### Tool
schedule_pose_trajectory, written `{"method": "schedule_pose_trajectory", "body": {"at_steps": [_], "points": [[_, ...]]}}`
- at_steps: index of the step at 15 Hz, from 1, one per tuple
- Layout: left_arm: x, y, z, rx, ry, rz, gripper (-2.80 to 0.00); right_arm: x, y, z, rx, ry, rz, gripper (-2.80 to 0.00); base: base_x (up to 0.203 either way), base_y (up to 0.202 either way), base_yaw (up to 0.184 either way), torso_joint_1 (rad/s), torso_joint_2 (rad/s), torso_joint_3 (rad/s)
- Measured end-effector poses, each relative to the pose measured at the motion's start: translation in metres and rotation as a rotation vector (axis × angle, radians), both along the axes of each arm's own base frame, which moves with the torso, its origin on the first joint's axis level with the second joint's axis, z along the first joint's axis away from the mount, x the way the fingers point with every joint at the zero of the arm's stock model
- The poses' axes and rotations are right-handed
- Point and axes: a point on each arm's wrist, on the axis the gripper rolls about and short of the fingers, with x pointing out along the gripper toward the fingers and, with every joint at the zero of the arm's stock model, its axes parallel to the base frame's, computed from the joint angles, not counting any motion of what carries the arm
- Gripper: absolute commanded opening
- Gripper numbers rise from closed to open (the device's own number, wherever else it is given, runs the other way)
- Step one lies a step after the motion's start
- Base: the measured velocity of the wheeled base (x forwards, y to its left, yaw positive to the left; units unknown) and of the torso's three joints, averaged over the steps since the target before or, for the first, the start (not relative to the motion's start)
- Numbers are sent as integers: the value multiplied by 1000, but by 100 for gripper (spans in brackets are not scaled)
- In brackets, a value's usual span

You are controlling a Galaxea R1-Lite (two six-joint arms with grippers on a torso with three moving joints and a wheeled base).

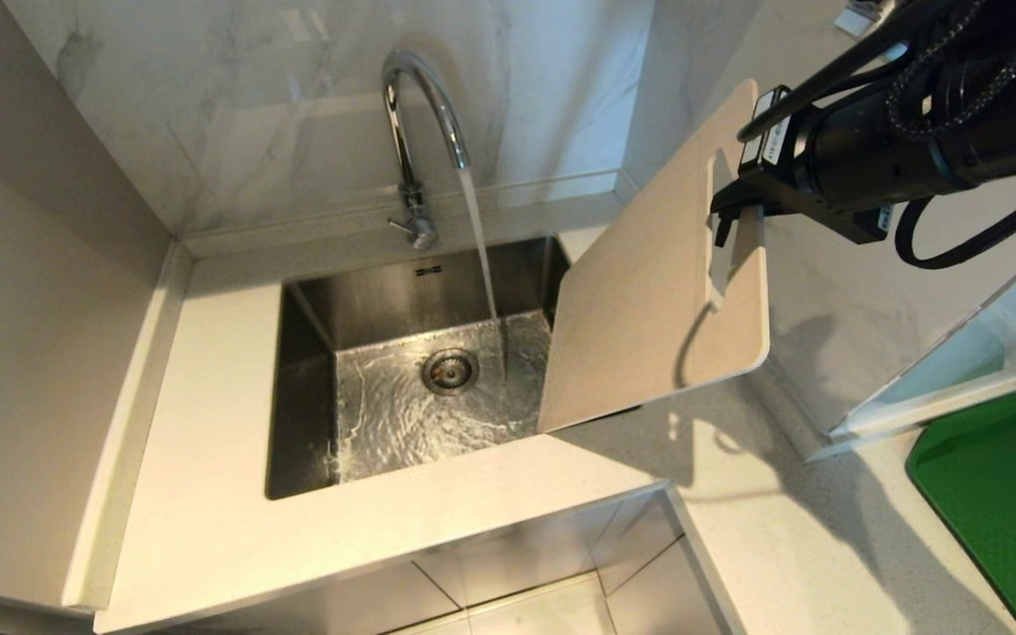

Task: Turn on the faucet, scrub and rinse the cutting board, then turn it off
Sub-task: Pick up the cutting board, then scrub the cutting board underwater

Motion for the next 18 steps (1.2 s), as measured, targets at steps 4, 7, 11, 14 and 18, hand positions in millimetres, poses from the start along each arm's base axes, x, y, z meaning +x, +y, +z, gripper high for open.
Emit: {"method": "schedule_pose_trajectory", "body": {"at_steps": [4,7,11,14,18], "points": [[0,0,0,7,1,-2,-280,-9,-3,6,7,-22,0,-280,0,0,0,0,0,0],[0,0,0,8,1,-1,-280,-16,-5,9,10,-26,0,-280,0,0,0,0,0,0],[0,0,0,9,0,-1,-280,-22,-7,11,10,-24,1,-280,112,0,-4,-7,-1,4],[0,0,0,11,-1,-1,-280,-24,-8,12,10,-23,-1,-280,197,0,-1,12,3,4],[0,0,0,11,0,-1,-280,-25,-9,13,12,-27,0,-280,142,0,24,4,4,3]]}}
